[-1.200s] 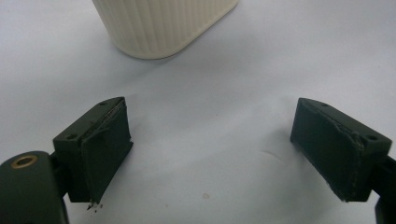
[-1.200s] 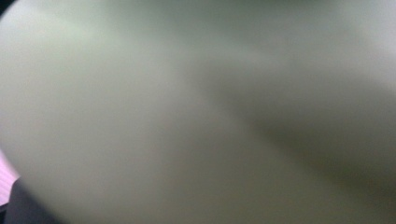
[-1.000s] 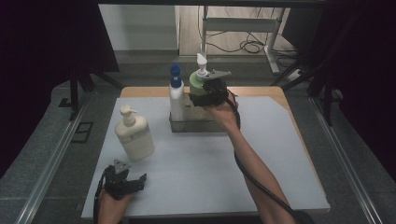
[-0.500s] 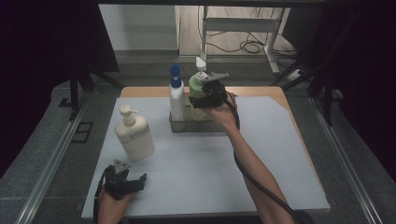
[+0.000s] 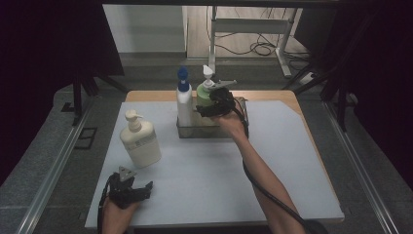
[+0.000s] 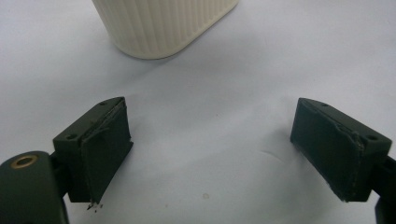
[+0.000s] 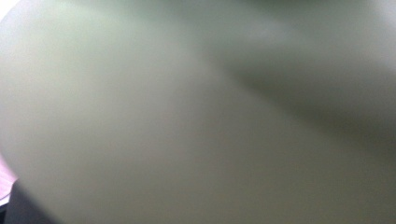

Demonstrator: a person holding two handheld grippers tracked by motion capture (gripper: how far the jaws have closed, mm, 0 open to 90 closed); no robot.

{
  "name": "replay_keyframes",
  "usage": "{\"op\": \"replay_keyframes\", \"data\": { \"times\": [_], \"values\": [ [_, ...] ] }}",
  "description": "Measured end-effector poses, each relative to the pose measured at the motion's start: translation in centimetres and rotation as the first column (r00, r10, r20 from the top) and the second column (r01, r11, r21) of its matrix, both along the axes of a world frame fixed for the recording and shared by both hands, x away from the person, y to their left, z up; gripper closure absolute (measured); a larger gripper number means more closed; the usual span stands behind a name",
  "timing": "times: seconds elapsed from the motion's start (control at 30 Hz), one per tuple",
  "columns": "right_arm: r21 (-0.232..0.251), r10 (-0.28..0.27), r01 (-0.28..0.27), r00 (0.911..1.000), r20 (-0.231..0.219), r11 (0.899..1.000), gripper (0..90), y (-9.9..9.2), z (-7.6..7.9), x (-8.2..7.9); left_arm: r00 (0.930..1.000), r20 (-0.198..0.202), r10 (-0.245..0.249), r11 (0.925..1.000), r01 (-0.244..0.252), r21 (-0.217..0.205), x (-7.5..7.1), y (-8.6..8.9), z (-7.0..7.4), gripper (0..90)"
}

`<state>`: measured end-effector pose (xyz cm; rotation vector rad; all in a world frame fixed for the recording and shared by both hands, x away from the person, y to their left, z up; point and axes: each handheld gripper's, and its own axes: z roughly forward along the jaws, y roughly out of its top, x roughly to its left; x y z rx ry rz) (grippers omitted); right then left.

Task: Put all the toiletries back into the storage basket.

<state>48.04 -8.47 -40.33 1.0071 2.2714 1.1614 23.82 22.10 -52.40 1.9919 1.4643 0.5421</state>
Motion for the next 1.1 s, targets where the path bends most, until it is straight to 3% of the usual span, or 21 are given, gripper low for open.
{"op": "replay_keyframes", "data": {
  "times": [1.1],
  "values": [
    [-0.018, 0.006, -0.007, 0.9982, -0.06, 1.0, 11.9, 0.0, -2.4, 0.4, 1.0, -0.001, 0.0, 1.0, 0.0, 0.001, 0.0, 0.0, 0.0, 11.8]
  ]
}}
